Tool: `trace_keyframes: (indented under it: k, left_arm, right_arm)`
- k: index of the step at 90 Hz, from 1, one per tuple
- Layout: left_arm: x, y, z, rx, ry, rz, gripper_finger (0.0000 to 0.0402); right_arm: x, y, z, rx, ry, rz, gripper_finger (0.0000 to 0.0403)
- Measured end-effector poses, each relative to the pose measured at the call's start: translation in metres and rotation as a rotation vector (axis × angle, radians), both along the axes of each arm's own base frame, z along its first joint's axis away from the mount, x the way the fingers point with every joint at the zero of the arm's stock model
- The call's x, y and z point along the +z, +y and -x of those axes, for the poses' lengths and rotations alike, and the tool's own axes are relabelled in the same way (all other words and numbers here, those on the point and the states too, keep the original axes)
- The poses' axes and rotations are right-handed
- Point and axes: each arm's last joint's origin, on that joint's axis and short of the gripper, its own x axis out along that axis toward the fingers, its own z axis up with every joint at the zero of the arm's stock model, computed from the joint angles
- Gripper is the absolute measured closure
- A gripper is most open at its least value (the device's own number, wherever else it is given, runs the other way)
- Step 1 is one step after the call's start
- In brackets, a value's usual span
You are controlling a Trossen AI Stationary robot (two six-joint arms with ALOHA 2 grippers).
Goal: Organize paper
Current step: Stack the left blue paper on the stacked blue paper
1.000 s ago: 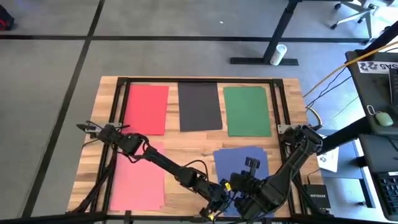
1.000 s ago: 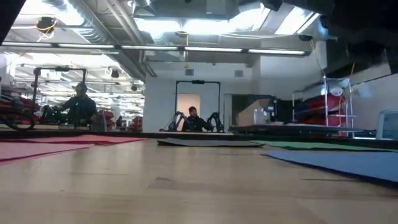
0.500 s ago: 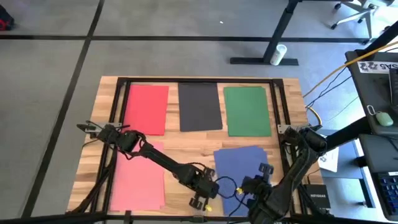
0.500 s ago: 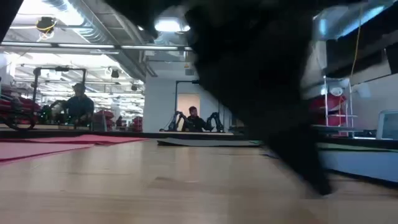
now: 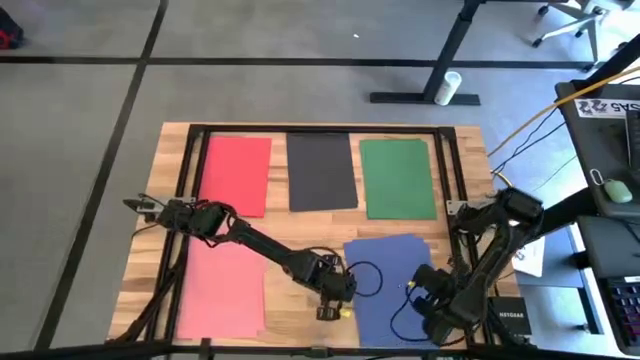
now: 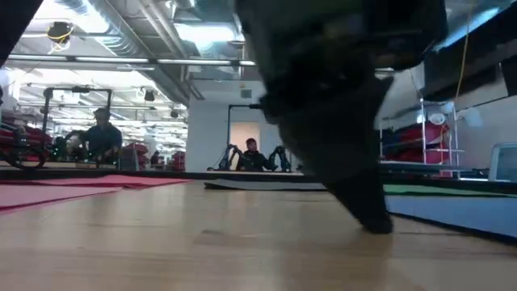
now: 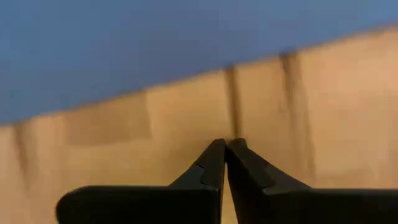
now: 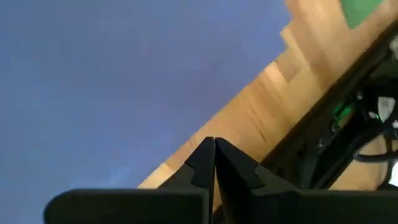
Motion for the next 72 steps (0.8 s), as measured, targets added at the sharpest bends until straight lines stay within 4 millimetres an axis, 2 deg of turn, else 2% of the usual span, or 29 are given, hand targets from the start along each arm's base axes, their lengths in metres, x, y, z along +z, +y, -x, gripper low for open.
trace_keyframes:
  k: [12, 32, 53, 72]
  left_arm:
    - [0.001, 0.002, -0.003, 0.067, -0.033, 0.012, 0.0401]
    - [0.004, 0.0, -0.013, 0.18, -0.149, 0.062, 0.0401]
    - [0.02, -0.033, -0.017, 0.098, -0.383, 0.092, 0.0401]
    - [0.035, -0.065, -0.01, -0.015, -0.544, 0.014, 0.0401]
  right_arm:
    - [0.005, -0.012, 0.015, -0.068, -0.051, 0.007, 0.0403]
    - [-0.003, -0.02, 0.026, -0.097, -0.1, 0.021, 0.0403]
    - [-0.004, -0.012, 0.032, 0.004, -0.303, 0.04, 0.0403]
    - [-0.003, -0.006, 0.045, 0.086, -0.435, 0.065, 0.0403]
